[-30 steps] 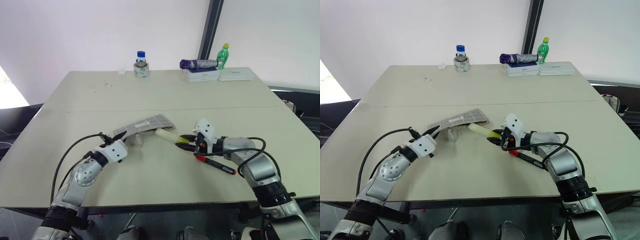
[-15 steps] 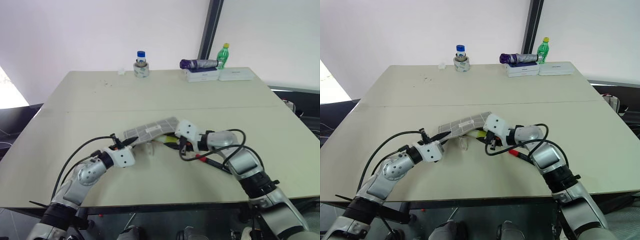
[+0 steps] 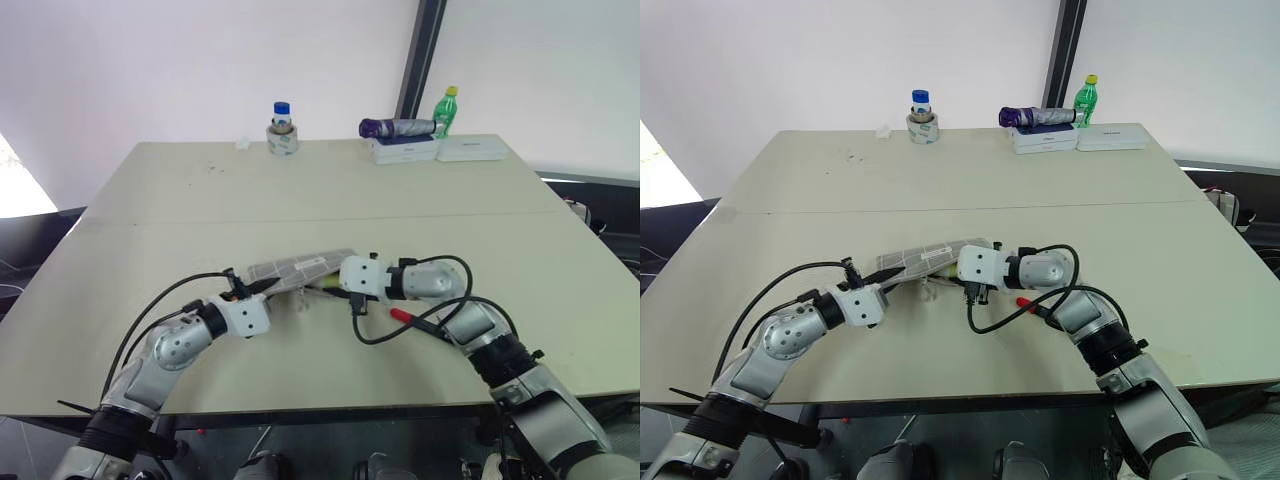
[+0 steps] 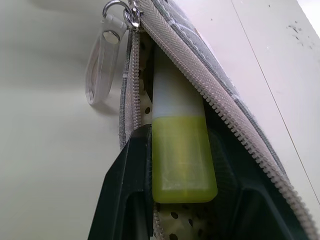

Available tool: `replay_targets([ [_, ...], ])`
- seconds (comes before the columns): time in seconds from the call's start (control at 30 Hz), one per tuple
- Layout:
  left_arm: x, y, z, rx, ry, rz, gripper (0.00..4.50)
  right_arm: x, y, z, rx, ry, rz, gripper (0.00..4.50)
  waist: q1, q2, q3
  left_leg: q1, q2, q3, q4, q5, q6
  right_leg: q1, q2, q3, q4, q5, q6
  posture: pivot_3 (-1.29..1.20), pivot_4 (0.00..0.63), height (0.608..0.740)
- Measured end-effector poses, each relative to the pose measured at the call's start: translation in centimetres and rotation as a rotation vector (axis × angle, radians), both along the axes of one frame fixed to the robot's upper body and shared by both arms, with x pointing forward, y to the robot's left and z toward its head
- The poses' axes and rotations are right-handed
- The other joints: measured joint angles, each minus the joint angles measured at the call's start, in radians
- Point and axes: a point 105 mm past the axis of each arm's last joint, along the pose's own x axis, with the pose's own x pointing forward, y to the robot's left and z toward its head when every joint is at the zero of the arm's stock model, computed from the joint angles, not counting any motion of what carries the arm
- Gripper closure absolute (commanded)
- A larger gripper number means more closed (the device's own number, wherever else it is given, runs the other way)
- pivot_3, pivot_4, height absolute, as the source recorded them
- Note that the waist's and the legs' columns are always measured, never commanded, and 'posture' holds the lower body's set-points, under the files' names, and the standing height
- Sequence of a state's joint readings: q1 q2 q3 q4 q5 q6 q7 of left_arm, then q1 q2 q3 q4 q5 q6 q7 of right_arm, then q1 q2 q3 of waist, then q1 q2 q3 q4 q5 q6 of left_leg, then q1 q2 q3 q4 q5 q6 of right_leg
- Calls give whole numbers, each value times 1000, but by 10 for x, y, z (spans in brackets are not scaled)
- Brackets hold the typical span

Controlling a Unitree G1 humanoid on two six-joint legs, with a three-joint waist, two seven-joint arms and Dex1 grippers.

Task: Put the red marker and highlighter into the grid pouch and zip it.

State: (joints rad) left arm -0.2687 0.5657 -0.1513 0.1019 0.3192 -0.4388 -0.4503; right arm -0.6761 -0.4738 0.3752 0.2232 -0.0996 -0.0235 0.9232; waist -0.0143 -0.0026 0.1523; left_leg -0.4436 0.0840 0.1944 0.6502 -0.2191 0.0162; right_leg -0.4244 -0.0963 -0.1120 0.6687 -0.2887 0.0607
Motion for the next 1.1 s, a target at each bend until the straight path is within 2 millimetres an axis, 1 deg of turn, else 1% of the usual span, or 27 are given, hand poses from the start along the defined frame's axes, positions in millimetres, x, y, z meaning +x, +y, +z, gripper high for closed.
replay_targets([
  [0.1, 0, -2, 0, -12, -2, 0, 4500, -8, 6, -2, 33, 81, 39, 487, 0, 0, 0, 0, 0, 0, 0, 0, 0, 0, 0, 0, 0, 0, 0, 0, 150, 740],
  [0.13, 0, -3, 1, -17, -4, -3, 4500, -9, 6, -2, 42, 95, 34, 57, 1, 0, 0, 0, 0, 0, 0, 0, 0, 0, 0, 0, 0, 0, 0, 0, 150, 740],
  [0.33, 0, -4, 4, -31, -14, -3, 4500, -14, -4, 3, 110, 149, -20, 57, 0, 0, 0, 0, 0, -1, 0, 0, 0, 0, 0, 0, 0, 0, 0, 0, 150, 740],
  [0.4, -1, -3, 5, -39, -16, 1, 4500, -16, -16, 9, 122, 140, -48, 57, 3, 0, 0, 0, 0, -1, 0, 0, 0, 0, -1, 0, 0, 0, 0, 0, 150, 740],
  [0.47, -1, 0, 4, -43, -14, 12, 4500, -20, -35, 13, 134, 155, -89, 57, 4, 0, 0, 0, 0, -1, 0, -1, 1, 1, -1, 0, 0, 0, 0, 0, 150, 740],
  [0.57, -2, 3, 1, -44, -3, 29, 4500, -33, -57, 13, 180, 229, -128, 57, 3, 0, 0, 0, 0, -2, 0, -3, 5, 1, -1, 0, 0, 0, 0, 0, 150, 740],
  [0.67, -2, 4, 1, -46, -6, 34, 4500, -47, -68, 17, 247, 299, -135, 57, 1, 0, 0, 0, 0, -2, 0, -3, 6, 1, -1, 0, 0, 0, 0, 0, 150, 740],
  [0.73, -2, 5, 2, -51, -13, 39, 4500, -53, -74, 24, 331, 342, -143, 57, 1, 0, 0, 0, 1, -2, 0, -4, 6, 1, -1, 0, 0, 0, 0, 0, 150, 740],
  [0.77, -1, 5, 2, -52, -14, 42, 4500, -57, -79, 28, 383, 361, -156, 57, 2, 0, 0, 0, 1, -3, 0, -4, 6, 1, -1, 0, 0, 0, 0, 0, 150, 740],
  [0.8, 0, 7, 1, -50, -13, 45, 4500, -60, -88, 27, 417, 370, -181, 57, 4, 0, 0, 0, 0, -3, 0, -4, 6, 2, -1, 0, 0, 0, 0, 0, 150, 740],
  [0.83, 0, 9, 0, -45, -10, 51, 4500, -62, -98, 22, 422, 380, -215, 57, 8, -1, 0, 0, 0, -3, 0, -4, 6, 2, -1, -1, -1, 0, 0, 0, 150, 740],
  [0.93, 1, 15, -3, -36, -4, 64, 4500, -73, -130, -5, 444, 413, -345, 57, 12, -1, 0, 0, 0, -3, 1, -4, 7, 3, -1, -1, -2, 0, 0, 0, 150, 740],
  [1.03, 2, 16, -5, -38, -2, 69, 4500, -77, -145, -11, 446, 389, -403, 57, 5, -1, 0, 1, 0, -3, 1, -4, 7, 4, -1, -1, -2, 0, 0, 0, 150, 740],
  [1.1, 2, 15, -5, -38, -5, 63, 4500, -81, -157, -18, 394, 364, -442, 57, 3, -1, 0, 1, 0, -3, 1, -4, 7, 4, -1, -1, -2, 0, 0, 0, 150, 740],
])
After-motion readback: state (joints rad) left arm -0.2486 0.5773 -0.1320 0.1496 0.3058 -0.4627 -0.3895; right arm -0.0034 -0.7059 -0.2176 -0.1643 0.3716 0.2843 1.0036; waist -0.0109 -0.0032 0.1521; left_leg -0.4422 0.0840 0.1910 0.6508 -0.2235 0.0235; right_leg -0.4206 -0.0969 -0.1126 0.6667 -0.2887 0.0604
